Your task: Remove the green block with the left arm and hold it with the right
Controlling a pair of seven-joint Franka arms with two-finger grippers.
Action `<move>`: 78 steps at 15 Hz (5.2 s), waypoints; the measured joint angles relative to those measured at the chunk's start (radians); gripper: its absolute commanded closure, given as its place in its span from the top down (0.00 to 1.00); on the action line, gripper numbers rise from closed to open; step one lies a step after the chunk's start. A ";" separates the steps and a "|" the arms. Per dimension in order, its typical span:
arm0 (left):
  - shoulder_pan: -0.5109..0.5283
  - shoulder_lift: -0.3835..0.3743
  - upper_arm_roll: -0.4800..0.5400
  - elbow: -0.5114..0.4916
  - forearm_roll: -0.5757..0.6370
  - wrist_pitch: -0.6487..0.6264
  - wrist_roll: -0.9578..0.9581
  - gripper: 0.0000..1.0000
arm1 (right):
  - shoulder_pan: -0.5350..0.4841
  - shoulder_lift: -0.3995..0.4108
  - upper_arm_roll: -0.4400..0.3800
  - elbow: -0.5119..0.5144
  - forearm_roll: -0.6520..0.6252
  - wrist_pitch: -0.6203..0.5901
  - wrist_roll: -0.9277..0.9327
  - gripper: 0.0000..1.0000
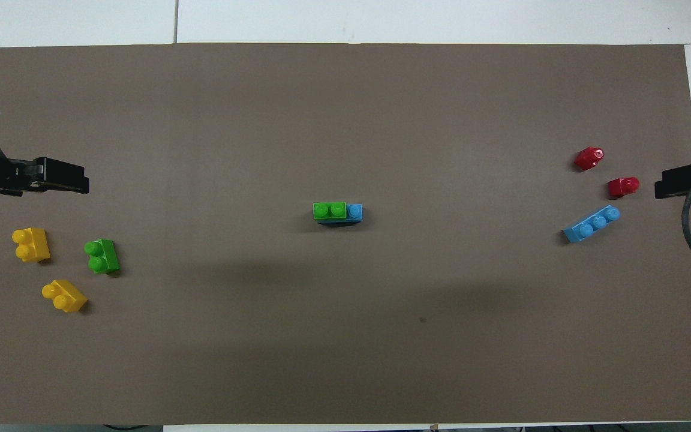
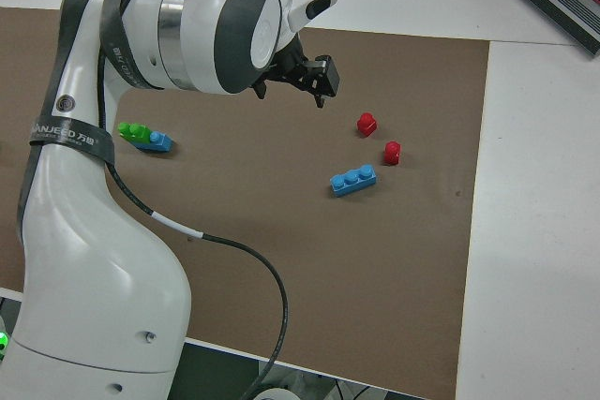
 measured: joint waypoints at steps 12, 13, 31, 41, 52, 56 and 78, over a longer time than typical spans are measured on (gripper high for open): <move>0.000 -0.001 0.001 0.000 0.000 0.000 0.000 1.00 | -0.031 0.000 -0.008 -0.021 0.000 0.104 0.184 1.00; 0.000 -0.002 0.001 0.000 0.000 -0.002 0.000 1.00 | -0.031 0.000 -0.006 -0.024 0.000 0.104 0.253 1.00; -0.076 -0.029 -0.017 -0.059 -0.003 -0.017 -0.585 1.00 | -0.005 -0.094 0.003 -0.263 0.383 0.196 1.220 1.00; -0.305 -0.081 -0.025 -0.150 -0.009 0.040 -1.241 1.00 | 0.096 -0.063 0.009 -0.355 0.471 0.310 1.420 0.96; -0.452 -0.078 -0.028 -0.284 -0.058 0.303 -1.797 1.00 | 0.222 0.226 0.014 -0.258 0.597 0.486 1.399 0.93; -0.484 0.018 -0.028 -0.279 -0.061 0.378 -1.905 1.00 | 0.258 0.306 0.014 -0.185 0.601 0.522 1.415 0.92; -0.527 0.251 -0.026 -0.257 -0.061 0.571 -2.132 1.00 | 0.568 0.494 0.015 -0.206 0.601 0.814 1.626 1.00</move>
